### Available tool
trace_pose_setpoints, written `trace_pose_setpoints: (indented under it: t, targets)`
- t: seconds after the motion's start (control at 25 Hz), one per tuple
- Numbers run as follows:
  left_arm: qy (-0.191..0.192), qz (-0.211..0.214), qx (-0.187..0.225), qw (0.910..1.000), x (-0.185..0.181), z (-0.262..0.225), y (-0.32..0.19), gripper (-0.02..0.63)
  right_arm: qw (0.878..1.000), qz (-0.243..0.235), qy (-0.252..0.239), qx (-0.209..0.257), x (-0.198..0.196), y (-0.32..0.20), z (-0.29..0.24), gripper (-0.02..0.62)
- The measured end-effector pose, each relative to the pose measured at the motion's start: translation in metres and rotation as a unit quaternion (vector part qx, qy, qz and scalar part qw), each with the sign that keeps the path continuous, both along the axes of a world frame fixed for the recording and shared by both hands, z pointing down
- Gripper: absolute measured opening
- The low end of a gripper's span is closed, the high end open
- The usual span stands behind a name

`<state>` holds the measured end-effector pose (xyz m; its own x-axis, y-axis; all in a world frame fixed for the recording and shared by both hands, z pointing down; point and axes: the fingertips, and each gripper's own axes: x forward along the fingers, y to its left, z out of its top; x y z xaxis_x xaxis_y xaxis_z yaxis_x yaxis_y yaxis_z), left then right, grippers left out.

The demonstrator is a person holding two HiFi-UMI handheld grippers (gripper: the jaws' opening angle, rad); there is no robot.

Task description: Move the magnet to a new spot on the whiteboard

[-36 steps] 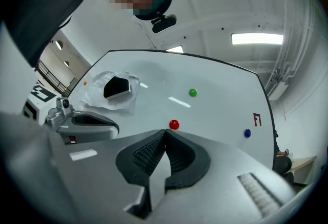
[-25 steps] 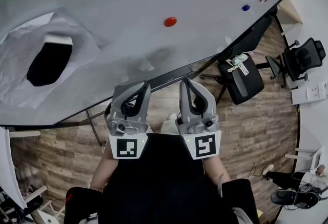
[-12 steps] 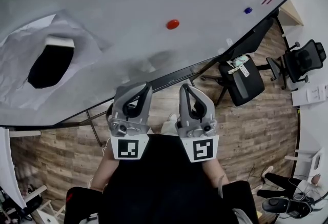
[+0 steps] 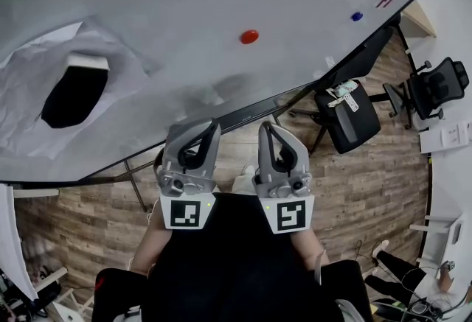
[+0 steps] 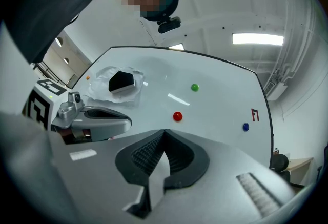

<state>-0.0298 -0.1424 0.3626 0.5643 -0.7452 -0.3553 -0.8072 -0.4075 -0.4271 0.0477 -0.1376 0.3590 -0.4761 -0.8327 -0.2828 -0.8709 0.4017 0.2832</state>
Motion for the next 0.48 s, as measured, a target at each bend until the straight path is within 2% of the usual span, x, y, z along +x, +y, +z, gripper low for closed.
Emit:
trace_pose_setpoints:
  t: [0.48]
  targets:
    - [-0.003, 0.0, -0.003, 1.0, 0.0015, 0.0021, -0.0023, 0.002, 1.0, -0.005, 0.003, 0.001, -0.0021, -0.0015, 0.0009, -0.003]
